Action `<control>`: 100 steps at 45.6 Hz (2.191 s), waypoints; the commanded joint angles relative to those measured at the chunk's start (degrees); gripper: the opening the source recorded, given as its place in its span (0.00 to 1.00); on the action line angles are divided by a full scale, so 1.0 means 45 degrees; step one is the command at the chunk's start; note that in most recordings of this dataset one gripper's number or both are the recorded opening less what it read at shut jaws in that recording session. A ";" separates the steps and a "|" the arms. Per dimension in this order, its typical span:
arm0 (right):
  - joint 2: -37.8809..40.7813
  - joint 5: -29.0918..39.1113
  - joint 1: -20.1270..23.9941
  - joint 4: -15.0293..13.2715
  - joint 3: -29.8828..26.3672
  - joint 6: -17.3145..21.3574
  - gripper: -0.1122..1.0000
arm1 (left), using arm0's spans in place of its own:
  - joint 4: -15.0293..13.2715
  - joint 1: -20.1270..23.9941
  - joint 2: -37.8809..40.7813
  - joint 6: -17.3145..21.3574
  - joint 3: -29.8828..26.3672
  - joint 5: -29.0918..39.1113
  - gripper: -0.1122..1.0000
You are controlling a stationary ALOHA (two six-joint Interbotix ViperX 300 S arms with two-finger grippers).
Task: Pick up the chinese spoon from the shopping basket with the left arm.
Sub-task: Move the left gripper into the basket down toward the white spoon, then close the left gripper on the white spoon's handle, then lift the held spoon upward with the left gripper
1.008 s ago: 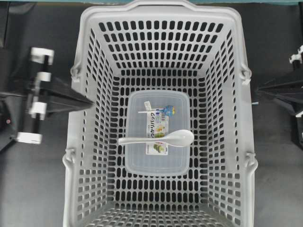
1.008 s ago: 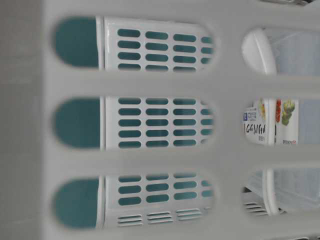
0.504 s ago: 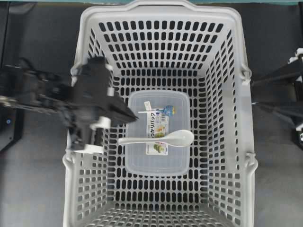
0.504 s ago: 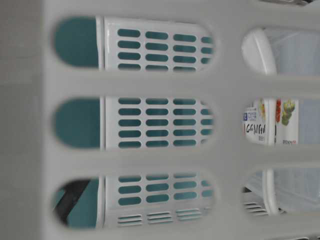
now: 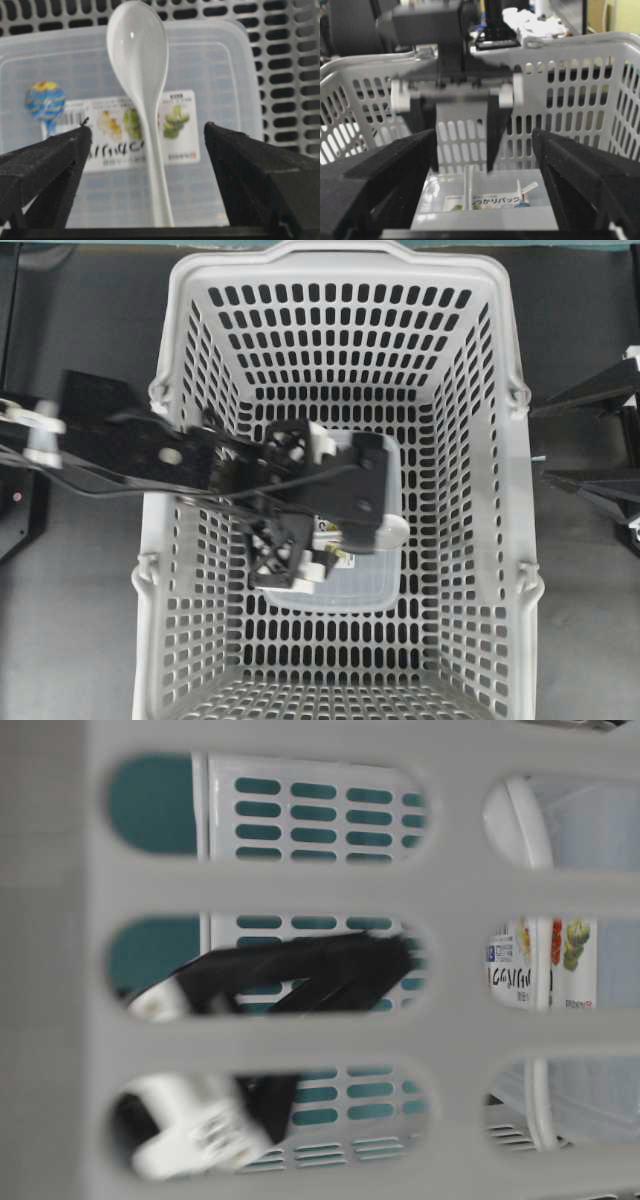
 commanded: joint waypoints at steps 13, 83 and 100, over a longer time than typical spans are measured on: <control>0.0039 0.0020 0.0020 0.0039 -0.0117 -0.0020 0.76 | 0.0039 -0.0059 0.1250 -0.1113 -0.0391 0.0176 0.88; -0.0254 0.0313 -0.0020 0.0039 -0.0059 0.0020 0.74 | 0.0039 -0.0059 -0.0098 -0.1016 -0.5840 0.6250 0.25; -0.0254 0.0313 -0.0020 0.0039 -0.0059 0.0020 0.74 | 0.0039 -0.0078 -0.0078 -0.0996 -0.5898 0.6152 0.25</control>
